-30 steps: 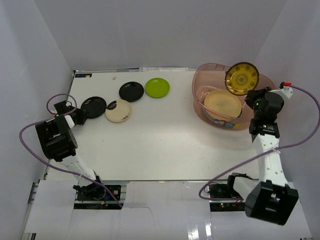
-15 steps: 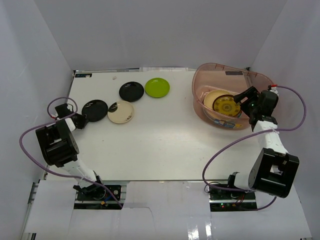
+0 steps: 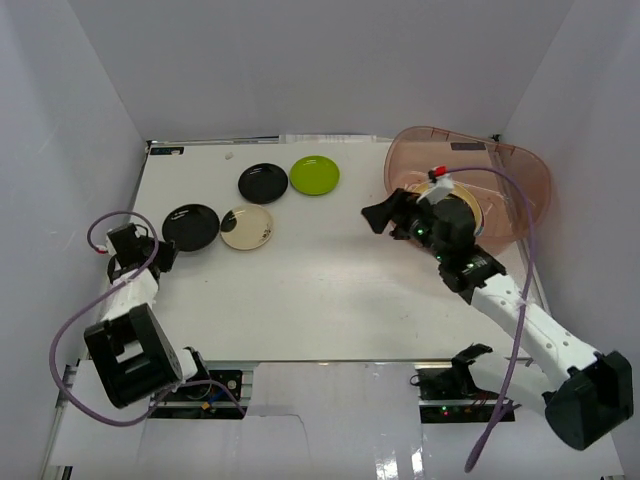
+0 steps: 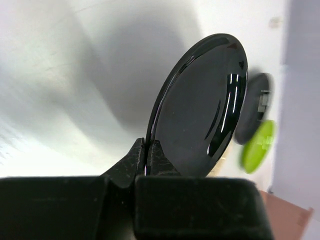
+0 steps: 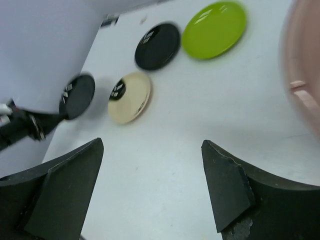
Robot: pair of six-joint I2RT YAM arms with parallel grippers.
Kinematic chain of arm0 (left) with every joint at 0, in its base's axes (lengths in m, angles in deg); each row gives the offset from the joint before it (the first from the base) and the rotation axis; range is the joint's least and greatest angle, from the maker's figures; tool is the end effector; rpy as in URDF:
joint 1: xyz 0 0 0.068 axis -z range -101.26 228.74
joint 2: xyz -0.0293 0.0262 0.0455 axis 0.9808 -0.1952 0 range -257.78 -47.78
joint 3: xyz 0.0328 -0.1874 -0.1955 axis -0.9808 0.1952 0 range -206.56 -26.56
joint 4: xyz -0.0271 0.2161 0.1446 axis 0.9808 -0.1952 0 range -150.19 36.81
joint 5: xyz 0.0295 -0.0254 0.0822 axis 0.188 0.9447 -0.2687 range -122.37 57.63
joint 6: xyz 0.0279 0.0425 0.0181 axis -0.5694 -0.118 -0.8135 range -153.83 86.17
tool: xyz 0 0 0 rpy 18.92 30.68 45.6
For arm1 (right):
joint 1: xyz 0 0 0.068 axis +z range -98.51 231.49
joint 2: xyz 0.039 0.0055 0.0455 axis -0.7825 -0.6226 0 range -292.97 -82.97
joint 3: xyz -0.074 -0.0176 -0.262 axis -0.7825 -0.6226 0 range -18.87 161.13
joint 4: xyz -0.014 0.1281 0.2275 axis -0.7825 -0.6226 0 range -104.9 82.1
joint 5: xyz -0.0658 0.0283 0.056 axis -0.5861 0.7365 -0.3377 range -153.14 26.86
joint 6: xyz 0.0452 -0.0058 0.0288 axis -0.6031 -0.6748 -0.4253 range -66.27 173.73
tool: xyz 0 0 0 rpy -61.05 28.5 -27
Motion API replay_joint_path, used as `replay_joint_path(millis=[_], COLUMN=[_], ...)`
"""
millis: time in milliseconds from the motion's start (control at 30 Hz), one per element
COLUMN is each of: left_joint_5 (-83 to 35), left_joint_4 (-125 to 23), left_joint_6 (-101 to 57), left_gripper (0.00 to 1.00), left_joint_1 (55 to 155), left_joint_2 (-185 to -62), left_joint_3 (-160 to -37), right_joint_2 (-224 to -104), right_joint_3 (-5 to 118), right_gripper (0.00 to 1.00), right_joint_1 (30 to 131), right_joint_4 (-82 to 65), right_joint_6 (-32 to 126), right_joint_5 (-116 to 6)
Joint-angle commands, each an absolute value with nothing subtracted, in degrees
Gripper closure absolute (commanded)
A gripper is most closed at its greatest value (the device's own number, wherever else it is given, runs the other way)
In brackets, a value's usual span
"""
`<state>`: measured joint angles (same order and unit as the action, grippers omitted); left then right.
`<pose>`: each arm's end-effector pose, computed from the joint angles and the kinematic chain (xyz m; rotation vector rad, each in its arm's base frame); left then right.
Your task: Place the plates into the plastic bin on the countertop
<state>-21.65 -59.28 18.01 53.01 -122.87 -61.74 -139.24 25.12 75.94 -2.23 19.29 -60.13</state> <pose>0.2319 0.1044 0.1790 -1.4314 1.9264 -0.4381 0.2126 0.0987 0.3269 0.1119 1.7495 0.8074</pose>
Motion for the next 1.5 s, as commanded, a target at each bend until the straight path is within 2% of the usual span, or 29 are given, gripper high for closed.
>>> replay_joint_path(millis=[0,100,333,433,467,533,700,867,900,933,1000,1100,1200,1333,1400,1467], left_joint_5=[-18.1,-15.7,-7.3,-4.9,-3.8,-2.1,-1.3,-1.9,-2.0,-2.1,-2.1,-1.7,0.4,2.0,1.6,-2.6], left_joint_4=[-56.3,-55.7,-54.0,-54.1,-54.6,-54.9,-55.5,-55.9,-56.0,-56.5,-56.9,-57.7,-56.8,-54.7,-54.5,-54.6], left_joint_6=[20.4,20.9,20.2,20.8,20.9,21.0,19.7,18.3,18.1,17.9,17.9,18.1,22.0,25.1,25.8,25.8], left_gripper=[1.0,1.0,1.0,1.0,1.0,1.0,1.0,1.0,1.0,1.0,1.0,1.0,1.0,1.0,1.0,1.0], left_joint_1=[53.5,55.3,59.1,60.5,61.0,62.4,64.0,65.7,65.9,66.3,66.5,66.8,66.8,67.1,69.0,72.5], left_joint_2=[-113.0,-106.8,-96.0,-90.6,-90.1,-89.6,-89.9,-91.8,-91.9,-91.9,-92.0,-91.9,-92.2,-91.9,-92.3,-92.7], left_joint_3=[-61.5,-59.8,-54.2,-52.8,-52.8,-53.3,-56.0,-59.0,-59.9,-60.2,-61.3,-62.1,-61.7,-62.9,-64.3,-66.9], right_joint_2=[-145.6,-155.6,-182.3,-193.3,-198.2,-202.5,-212.7,-218.7,-219.1,-219.4,-218.1,-210.8,-198.5,-173.6,-161.2,-153.9], right_joint_3=[24.5,27.4,42.2,52.2,54.8,60.7,68.8,74.3,74.5,74.4,71.2,60.8,48.7,33.4,27.8,25.8], right_gripper=[0.15,0.15,0.18,0.27,0.36,0.42,0.45,0.56,0.59,0.76,0.92,0.92,0.92,0.92,0.92,0.92], right_joint_1=[89.7,95.6,97.7,98.4,98.9,99.1,99.4,99.4,99.4,99.3,99.2,99.0,98.5,94.5,91.5,84.7], right_joint_4=[1.7,4.4,9.7,9.0,8.4,7.8,7.9,8.0,8.3,8.7,11.2,18.9,22.6,22.0,16.7,12.5], right_joint_6=[19.8,19.3,13.7,10.4,8.9,6.8,-0.1,-4.0,-5.1,-5.6,-6.6,-6.2,-0.9,7.0,10.2,13.1], right_joint_5=[-73.1,-74.1,-64.9,-63.7,-63.7,-63.7,-64.1,-64.7,-64.7,-64.8,-65.0,-65.4,-66.8,-71.2,-71.9,-71.2])
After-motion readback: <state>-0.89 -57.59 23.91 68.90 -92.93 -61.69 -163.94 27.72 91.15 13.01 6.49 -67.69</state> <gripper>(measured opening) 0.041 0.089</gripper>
